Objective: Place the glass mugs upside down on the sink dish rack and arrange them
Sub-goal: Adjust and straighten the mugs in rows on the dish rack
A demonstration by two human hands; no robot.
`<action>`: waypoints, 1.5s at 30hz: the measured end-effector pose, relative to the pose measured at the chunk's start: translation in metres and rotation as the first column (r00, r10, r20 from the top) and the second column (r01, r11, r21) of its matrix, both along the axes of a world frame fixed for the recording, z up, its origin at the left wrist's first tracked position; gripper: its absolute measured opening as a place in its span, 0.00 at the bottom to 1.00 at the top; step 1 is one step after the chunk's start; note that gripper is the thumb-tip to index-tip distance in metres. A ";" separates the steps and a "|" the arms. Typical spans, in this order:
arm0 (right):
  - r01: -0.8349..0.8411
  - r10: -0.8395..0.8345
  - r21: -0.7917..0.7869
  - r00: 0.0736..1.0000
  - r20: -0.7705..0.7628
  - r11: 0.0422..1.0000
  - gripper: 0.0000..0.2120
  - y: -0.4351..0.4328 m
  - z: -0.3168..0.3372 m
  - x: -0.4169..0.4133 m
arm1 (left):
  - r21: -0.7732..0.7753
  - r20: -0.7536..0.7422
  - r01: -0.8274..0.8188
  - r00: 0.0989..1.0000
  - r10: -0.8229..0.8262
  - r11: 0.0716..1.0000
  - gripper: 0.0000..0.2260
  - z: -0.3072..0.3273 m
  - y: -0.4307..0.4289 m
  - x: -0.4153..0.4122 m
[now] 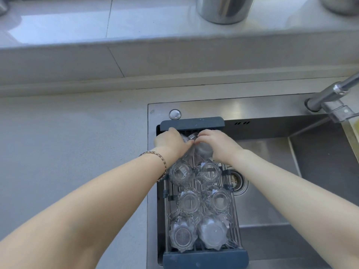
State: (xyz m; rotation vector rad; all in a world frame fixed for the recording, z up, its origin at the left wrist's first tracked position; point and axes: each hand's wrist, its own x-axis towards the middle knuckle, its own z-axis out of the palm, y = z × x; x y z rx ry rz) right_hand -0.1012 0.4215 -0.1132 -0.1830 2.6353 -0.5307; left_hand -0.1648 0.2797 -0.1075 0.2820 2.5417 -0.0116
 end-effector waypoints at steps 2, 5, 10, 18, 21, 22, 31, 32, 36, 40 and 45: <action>0.054 -0.058 -0.056 0.996 -0.065 0.997 0.29 0.004 -0.003 0.010 | 0.012 -0.047 0.070 0.997 -0.069 0.997 0.32 -0.001 -0.006 0.005; 0.313 -0.322 -0.078 0.932 -0.164 0.946 0.30 0.004 -0.008 0.029 | 0.122 -0.047 0.190 0.981 -0.186 0.974 0.31 -0.007 -0.014 0.012; 0.651 -0.635 -0.180 0.759 0.144 0.738 0.38 -0.010 -0.011 0.031 | 0.190 -0.077 0.195 0.980 -0.184 0.962 0.27 -0.010 -0.014 0.017; 0.690 -0.693 -0.135 0.720 0.036 0.711 0.37 -0.019 -0.021 0.027 | 0.109 -0.140 0.241 0.964 -0.225 0.964 0.28 -0.011 -0.010 0.011; 0.685 -0.689 -0.130 0.725 0.020 0.717 0.37 -0.020 -0.021 0.027 | 0.115 -0.163 0.261 0.957 -0.241 0.958 0.29 -0.014 -0.013 0.012; 0.682 -0.686 -0.122 0.728 0.012 0.721 0.36 -0.021 -0.021 0.027 | 0.122 -0.169 0.250 0.959 -0.228 0.961 0.28 -0.015 -0.013 0.015; 0.733 -0.732 -0.157 0.677 0.078 0.662 0.34 -0.026 -0.018 0.006 | 0.060 -0.239 0.181 0.957 -0.162 0.982 0.30 -0.011 -0.027 0.024; 0.721 -0.721 -0.157 0.689 0.068 0.675 0.33 -0.027 -0.018 0.007 | 0.032 -0.258 0.196 0.949 -0.181 0.980 0.29 -0.011 -0.025 0.024; 0.650 -0.646 -0.132 0.759 0.079 0.748 0.32 -0.020 -0.015 0.017 | 0.026 -0.217 0.154 0.965 -0.145 0.988 0.27 -0.007 -0.018 0.019; 0.596 -0.591 -0.113 0.803 0.081 0.795 0.34 -0.018 -0.010 0.020 | 0.057 -0.172 0.088 0.982 -0.077 0.994 0.26 -0.005 -0.015 0.018; 0.592 -0.586 -0.111 0.806 0.084 0.798 0.35 -0.021 -0.011 0.019 | 0.050 -0.203 0.145 0.970 -0.132 0.988 0.28 -0.013 -0.019 0.024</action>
